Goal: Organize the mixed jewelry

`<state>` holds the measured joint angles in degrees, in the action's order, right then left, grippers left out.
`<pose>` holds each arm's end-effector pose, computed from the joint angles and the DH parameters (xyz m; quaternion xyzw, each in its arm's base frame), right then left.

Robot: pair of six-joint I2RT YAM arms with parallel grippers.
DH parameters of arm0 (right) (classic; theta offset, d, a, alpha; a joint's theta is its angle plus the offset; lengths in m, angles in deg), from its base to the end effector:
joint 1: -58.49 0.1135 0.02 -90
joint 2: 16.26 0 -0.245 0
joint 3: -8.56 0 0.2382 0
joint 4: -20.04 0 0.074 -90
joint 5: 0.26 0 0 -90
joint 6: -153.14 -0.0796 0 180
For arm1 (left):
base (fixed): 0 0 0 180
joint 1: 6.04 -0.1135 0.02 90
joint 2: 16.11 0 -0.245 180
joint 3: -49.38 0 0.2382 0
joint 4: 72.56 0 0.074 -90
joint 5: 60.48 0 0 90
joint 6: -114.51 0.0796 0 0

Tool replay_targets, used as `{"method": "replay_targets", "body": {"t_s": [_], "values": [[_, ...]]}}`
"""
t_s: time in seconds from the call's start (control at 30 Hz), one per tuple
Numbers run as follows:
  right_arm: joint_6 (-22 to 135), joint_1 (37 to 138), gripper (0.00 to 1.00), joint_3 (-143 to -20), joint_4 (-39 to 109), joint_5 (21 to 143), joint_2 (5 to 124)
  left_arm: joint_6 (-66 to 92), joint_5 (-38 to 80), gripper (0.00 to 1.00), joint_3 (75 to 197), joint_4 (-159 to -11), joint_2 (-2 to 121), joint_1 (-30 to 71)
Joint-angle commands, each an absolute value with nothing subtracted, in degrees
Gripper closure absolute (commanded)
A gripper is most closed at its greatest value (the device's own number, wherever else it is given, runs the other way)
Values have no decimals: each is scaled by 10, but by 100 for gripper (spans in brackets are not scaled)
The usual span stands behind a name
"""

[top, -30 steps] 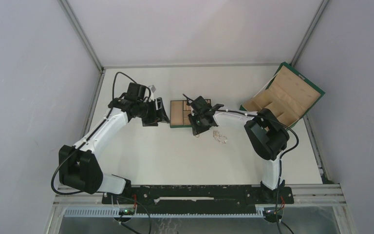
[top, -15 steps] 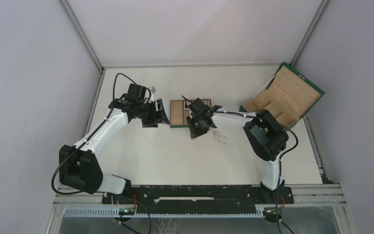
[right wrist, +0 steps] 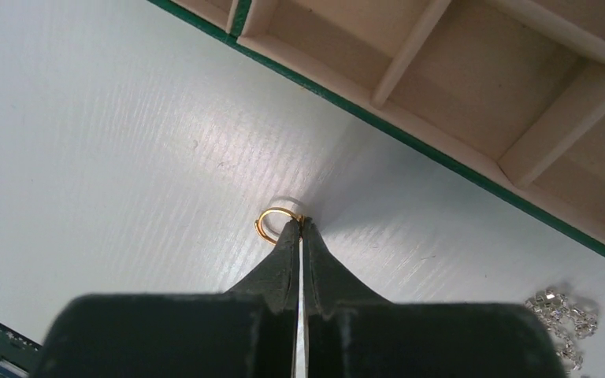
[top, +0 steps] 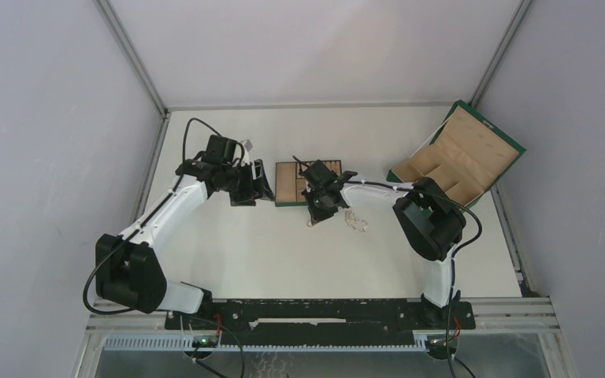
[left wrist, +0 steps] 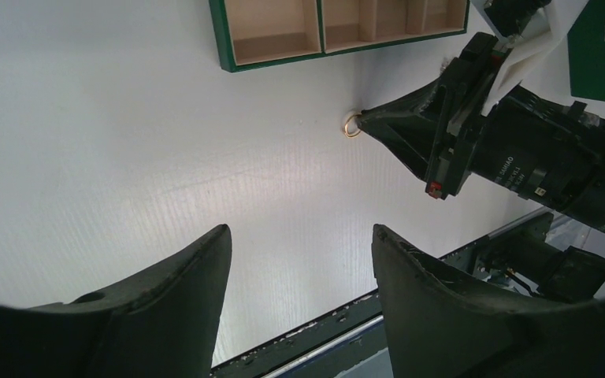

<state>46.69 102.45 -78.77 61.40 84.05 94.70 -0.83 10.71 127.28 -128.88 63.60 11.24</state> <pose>0.2757 0.2768 0.1080 -0.2423 0.9446 0.1507 0.1625 0.2723 -0.1116 0.2202 -0.0219 0.9495 -0.2448 0.1952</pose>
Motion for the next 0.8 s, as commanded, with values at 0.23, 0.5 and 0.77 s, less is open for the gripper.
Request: {"method": "replay_targets", "body": {"t_s": [0.23,0.5,0.77], "values": [[388,1016,100,-803,592,870,841,15,-86,32,1218,-1230,618,115],[327,1001,100,-803,535,796,803,-98,-165,38,1137,-1071,604,117],[315,999,100,-803,526,759,804,-181,-176,44,1117,-957,606,117]]}}
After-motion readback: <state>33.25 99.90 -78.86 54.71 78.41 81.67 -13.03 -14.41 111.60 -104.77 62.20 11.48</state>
